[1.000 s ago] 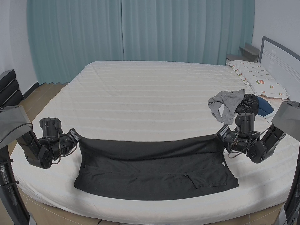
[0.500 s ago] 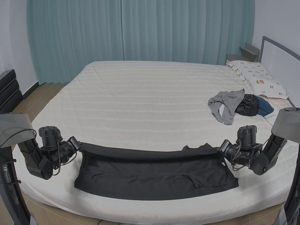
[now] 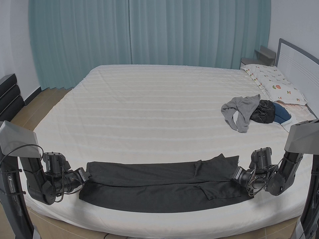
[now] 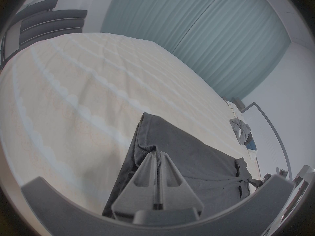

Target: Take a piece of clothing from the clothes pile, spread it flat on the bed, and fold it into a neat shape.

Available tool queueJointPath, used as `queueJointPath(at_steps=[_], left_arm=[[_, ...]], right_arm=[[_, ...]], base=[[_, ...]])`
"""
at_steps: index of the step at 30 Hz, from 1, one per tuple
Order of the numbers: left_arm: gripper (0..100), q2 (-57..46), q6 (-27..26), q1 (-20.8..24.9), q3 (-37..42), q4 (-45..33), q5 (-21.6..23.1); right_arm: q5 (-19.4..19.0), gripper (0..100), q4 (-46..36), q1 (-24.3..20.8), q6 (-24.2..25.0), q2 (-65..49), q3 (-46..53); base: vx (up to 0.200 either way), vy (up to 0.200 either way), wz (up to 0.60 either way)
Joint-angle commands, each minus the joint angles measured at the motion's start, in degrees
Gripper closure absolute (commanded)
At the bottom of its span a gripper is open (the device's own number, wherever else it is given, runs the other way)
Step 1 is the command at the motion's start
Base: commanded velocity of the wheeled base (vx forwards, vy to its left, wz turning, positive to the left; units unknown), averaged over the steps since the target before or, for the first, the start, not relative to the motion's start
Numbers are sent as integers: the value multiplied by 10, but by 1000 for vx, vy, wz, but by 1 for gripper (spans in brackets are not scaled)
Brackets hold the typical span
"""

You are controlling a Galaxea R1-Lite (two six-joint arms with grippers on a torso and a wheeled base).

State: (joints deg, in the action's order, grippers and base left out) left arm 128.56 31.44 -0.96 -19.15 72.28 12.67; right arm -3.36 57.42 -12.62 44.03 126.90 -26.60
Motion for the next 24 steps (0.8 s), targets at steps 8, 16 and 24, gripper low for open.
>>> queueJointPath(at_steps=[8,16,24], left_arm=[[0,4,0,-3,3,0,0],[0,-12,21,-15,-58,-6,3],[0,8,84,-11,-181,-110,4]], right_arm=[[-8,0,2,15,1,-10,-6],[-55,0,-4,73,4,-67,-48],[-75,0,2,93,33,5,-105]], base=[[0,0,0],[0,0,0],[0,0,0]])
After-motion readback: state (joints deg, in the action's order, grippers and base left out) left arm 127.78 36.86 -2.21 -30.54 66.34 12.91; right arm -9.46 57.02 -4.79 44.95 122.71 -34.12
